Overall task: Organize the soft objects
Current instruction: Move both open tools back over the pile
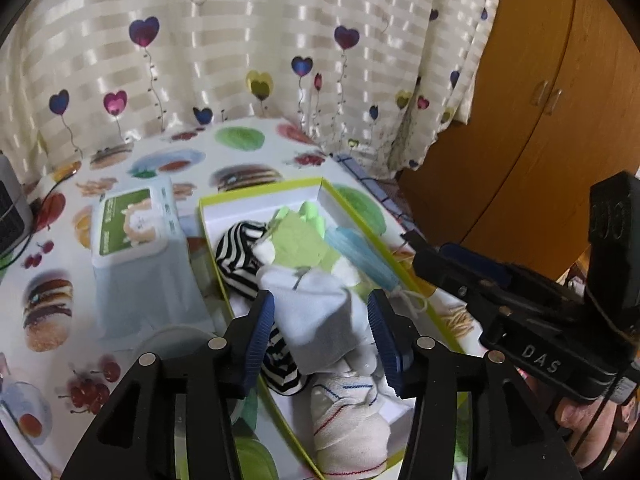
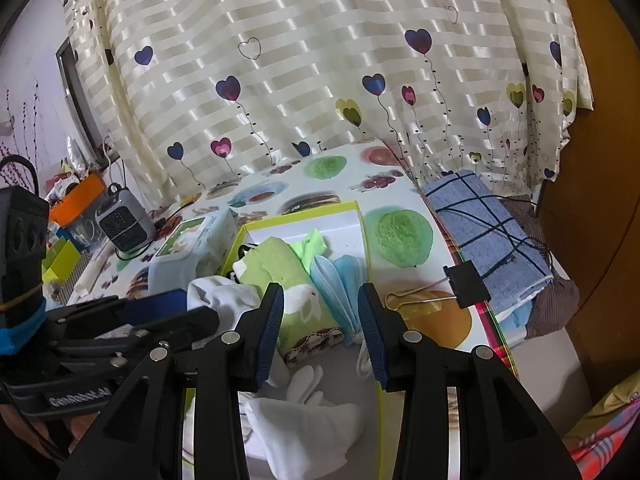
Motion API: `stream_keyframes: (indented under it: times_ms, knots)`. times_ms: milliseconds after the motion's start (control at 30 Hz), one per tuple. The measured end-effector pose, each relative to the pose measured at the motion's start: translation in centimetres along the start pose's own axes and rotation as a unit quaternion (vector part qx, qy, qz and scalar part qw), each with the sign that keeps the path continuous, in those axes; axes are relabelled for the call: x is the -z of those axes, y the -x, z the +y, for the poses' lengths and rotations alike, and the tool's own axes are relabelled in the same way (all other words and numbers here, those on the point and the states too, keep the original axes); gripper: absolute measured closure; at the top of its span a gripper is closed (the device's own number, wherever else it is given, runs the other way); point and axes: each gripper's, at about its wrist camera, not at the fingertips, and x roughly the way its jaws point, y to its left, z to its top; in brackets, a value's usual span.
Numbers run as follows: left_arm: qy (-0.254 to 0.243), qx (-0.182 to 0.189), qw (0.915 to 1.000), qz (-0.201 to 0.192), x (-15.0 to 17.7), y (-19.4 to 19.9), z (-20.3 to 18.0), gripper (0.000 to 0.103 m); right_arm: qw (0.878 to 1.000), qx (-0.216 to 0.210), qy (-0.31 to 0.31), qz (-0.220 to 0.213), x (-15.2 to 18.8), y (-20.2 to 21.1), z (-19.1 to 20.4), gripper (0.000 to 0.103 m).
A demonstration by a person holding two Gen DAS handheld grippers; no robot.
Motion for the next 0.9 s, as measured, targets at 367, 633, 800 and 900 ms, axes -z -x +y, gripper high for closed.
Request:
stream_keyframes:
  times_ms: [367,633,800,900]
  knots:
    - [0.030,-0.016,0.9988,-0.034,-0.1,3.5,2.2,0.055,1.000,-0.006,0.002,-0.004,0.2,1.3,0.8,0.063]
    - [0.050,-0.042,0.9964,-0.053,1.1,6.8,4.4,0.055,0.999,-0.032,0.028,0.004,0.7,1.6,3.3,0.063]
    - [0.051,-0.055,0.9956,-0.057,2.5,8.2,4.8,0.055,0.998,-0.043,0.044,0.002,1.2,2.5,5.1,0.063]
    - [0.054,-0.063,0.9946,-0.061,3.3,9.2,5.0,0.055,0.998,-0.045,0.054,0.006,1.6,2.9,6.1,0.063]
